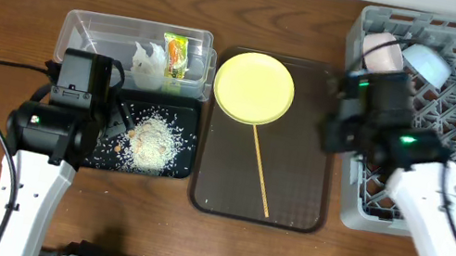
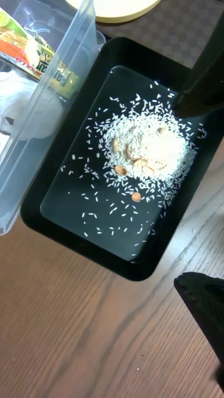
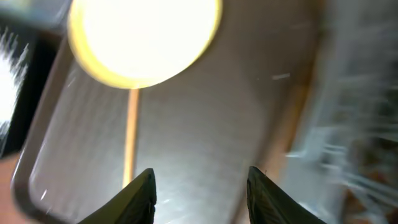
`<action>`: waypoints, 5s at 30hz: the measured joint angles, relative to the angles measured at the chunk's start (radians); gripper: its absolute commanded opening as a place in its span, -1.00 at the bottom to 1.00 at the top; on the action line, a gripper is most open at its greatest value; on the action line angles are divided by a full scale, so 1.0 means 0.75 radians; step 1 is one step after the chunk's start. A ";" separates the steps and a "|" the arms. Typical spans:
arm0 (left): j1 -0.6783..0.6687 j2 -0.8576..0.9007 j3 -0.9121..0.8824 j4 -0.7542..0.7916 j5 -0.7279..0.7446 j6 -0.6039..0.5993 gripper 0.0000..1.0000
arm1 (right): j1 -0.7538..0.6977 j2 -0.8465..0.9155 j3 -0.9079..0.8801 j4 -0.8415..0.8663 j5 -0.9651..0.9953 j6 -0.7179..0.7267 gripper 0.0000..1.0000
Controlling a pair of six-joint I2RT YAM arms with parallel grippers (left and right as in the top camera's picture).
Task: Sort waste into correct bins and load items into the dishwasher rack
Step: 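Reach right gripper to the second chopstick and grasp it, then place the second chopstick into the dish rack with right gripper, then grasp the yellow plate rim with right gripper and lift it, then stand the yellow plate upright in the dish rack with right gripper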
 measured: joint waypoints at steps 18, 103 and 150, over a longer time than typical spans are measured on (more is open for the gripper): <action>0.000 0.000 0.000 0.000 0.001 0.000 0.65 | 0.443 0.498 -0.124 0.170 0.114 0.196 -0.41; 0.000 0.000 0.000 0.000 0.001 0.000 0.65 | -0.074 0.178 -0.069 0.668 0.145 0.152 -0.04; 0.000 0.000 0.000 0.000 0.001 0.001 0.65 | -0.245 -0.121 -0.055 0.567 0.570 0.050 -0.98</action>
